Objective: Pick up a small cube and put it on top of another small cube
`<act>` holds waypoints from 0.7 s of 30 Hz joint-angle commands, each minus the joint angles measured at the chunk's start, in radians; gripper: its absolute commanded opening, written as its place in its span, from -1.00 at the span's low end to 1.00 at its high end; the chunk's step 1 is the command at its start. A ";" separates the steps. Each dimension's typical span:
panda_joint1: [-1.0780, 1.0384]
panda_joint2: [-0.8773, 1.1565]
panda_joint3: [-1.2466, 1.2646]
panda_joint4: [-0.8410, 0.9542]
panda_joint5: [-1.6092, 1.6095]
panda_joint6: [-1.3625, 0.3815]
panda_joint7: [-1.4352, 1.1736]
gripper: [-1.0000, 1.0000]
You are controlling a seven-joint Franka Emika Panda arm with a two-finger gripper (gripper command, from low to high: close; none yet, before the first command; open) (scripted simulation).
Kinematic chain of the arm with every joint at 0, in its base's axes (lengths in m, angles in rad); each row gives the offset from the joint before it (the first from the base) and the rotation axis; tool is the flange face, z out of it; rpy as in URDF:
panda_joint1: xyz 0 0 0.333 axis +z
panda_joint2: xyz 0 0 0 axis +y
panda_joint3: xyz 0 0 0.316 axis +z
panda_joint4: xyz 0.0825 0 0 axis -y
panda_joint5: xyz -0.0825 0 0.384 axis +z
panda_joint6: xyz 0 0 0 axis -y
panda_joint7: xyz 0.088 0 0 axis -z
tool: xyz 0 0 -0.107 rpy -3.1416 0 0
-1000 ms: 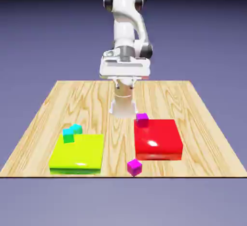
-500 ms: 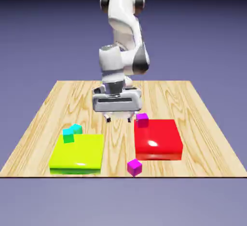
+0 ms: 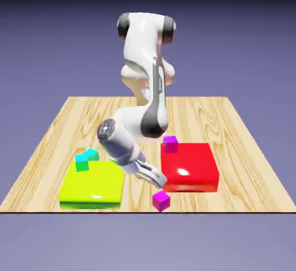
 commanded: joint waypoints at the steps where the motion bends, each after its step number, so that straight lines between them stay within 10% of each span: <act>1: 0.001 0.036 -0.006 0.030 0.019 -0.037 0.013 0.00; 8: 0.033 0.197 0.011 0.047 0.123 -0.016 0.008 0.00; 9: 0.033 0.197 0.011 0.047 0.123 -0.016 0.008 -1.00; 21: 0.218 0.155 -0.302 0.044 0.344 0.122 -0.127 -1.00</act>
